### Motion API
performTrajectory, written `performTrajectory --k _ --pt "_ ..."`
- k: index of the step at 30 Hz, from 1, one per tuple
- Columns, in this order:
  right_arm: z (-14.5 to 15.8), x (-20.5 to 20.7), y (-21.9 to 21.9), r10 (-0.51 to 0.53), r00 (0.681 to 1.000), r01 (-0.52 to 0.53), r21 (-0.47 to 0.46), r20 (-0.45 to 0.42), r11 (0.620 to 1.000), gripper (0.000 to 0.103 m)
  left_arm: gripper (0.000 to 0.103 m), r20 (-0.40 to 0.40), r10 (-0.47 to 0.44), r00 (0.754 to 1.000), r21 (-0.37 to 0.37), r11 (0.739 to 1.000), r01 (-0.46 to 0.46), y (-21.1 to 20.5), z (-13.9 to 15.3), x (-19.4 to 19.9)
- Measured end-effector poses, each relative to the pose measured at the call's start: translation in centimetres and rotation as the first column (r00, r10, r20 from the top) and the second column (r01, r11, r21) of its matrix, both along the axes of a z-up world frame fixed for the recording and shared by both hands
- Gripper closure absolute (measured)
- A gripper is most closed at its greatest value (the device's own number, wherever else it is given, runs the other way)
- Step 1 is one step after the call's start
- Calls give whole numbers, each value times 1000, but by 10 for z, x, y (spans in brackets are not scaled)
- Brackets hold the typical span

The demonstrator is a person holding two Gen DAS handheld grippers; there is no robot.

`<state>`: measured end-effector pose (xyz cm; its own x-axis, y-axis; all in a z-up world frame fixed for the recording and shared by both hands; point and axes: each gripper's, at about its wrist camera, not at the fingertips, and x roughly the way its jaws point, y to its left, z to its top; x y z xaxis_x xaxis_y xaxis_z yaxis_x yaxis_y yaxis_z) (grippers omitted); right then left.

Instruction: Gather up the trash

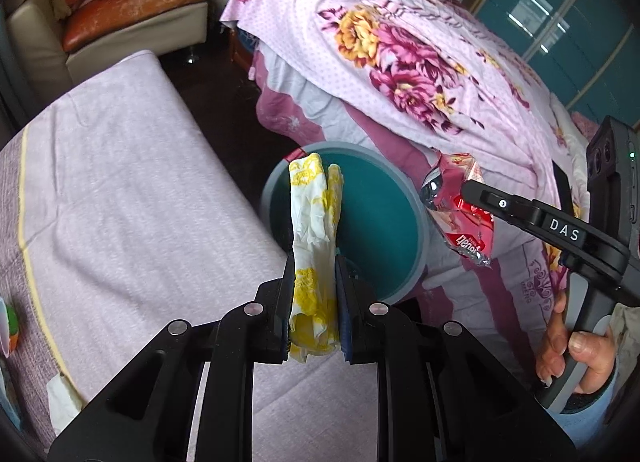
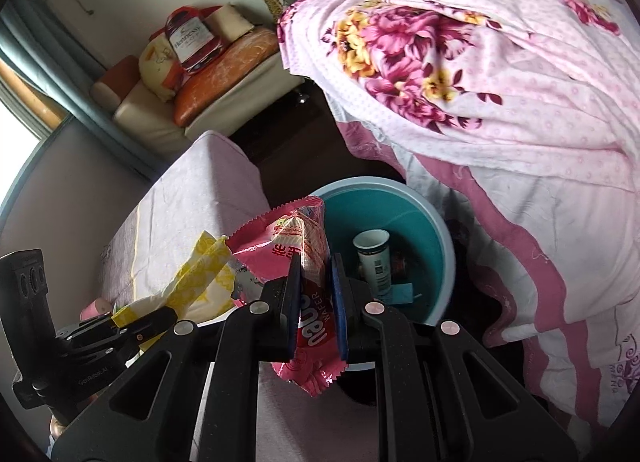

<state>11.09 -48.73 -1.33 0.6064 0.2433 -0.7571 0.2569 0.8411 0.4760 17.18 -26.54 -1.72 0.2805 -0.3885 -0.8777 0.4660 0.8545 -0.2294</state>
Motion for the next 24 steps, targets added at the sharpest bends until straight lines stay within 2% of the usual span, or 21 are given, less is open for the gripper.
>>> performTrajectory --k 9,21,22,24 --pt "-12 4 -18 -17 1000 17 13 -19 1000 89 85 -28 -21 999 48 999 23 -28 -19 12" --pt "-21 4 -28 -35 999 36 13 -39 999 89 84 -62 -36 997 71 997 40 -44 -35 20" --pt "-21 5 -29 -35 999 36 13 -41 999 89 82 -65 -35 997 71 997 39 -44 -35 20" --pt "-22 6 -29 -35 998 36 12 -44 999 89 70 -69 -30 997 73 997 35 -44 -38 22"
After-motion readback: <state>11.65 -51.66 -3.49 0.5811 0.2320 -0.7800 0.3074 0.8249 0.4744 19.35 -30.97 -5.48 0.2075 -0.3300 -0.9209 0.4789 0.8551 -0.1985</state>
